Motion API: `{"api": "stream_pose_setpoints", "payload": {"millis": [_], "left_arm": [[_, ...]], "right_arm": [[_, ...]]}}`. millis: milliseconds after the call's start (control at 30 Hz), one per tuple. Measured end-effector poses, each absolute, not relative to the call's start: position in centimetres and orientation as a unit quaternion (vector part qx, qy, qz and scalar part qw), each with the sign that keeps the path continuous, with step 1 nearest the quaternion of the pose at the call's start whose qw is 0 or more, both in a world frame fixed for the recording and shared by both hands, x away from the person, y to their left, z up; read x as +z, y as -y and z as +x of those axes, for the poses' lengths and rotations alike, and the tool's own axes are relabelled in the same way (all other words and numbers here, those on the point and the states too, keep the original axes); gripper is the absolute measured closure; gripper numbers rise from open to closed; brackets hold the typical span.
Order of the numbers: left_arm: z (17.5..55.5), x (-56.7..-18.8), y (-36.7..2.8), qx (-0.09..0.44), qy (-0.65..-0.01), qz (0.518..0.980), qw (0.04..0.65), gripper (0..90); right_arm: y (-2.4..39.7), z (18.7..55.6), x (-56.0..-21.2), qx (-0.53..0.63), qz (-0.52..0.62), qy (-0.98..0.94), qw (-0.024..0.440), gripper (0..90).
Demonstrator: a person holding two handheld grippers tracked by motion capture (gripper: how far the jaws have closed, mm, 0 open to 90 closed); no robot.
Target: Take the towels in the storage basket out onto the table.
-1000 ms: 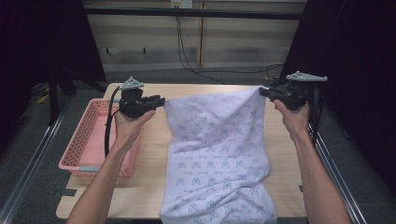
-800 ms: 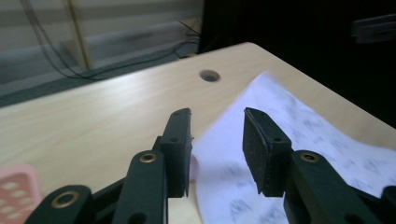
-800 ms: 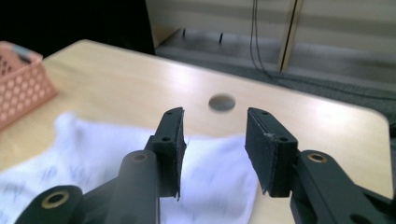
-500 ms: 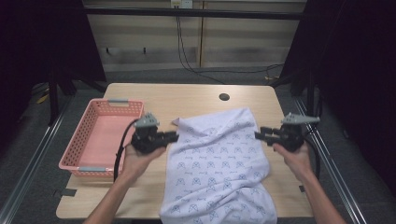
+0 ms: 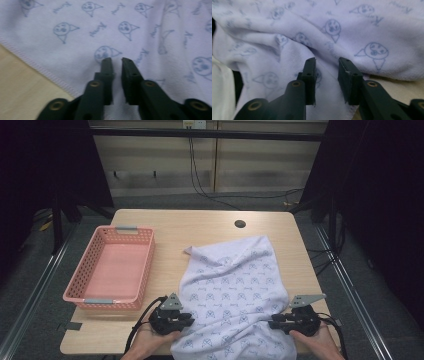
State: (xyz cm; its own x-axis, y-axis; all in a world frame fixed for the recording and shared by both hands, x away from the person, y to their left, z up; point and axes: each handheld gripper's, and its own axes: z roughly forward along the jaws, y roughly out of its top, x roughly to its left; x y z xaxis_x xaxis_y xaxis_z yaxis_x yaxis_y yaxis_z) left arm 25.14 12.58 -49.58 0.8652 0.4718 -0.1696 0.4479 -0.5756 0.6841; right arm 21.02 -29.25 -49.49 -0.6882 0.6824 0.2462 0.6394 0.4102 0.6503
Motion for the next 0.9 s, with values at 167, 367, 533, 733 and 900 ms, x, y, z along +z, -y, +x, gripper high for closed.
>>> {"api": "stream_pose_setpoints", "payload": {"millis": [167,367,533,733,900], "left_arm": [[25.7,-49.6,-13.1,0.020,-0.271,0.886,0.375,89.4],[26.3,-49.5,-15.0,0.031,-0.306,0.877,0.370,90.0],[26.2,-49.3,-16.4,0.058,-0.327,0.871,0.361,85.3],[25.3,-48.3,-14.8,0.025,-0.282,0.860,0.424,71.1],[24.7,-49.5,-13.1,0.027,-0.261,0.890,0.374,78.6]], "right_arm": [[29.1,21.2,-49.6,0.379,0.377,-0.844,0.038,61.0],[29.0,19.6,-49.3,0.354,0.351,-0.866,0.025,87.0],[28.8,18.8,-49.2,0.350,0.308,-0.884,-0.038,89.5],[29.0,17.8,-48.0,0.386,0.284,-0.876,-0.053,78.5],[29.8,19.6,-47.0,0.430,0.337,-0.837,0.028,68.4]]}}
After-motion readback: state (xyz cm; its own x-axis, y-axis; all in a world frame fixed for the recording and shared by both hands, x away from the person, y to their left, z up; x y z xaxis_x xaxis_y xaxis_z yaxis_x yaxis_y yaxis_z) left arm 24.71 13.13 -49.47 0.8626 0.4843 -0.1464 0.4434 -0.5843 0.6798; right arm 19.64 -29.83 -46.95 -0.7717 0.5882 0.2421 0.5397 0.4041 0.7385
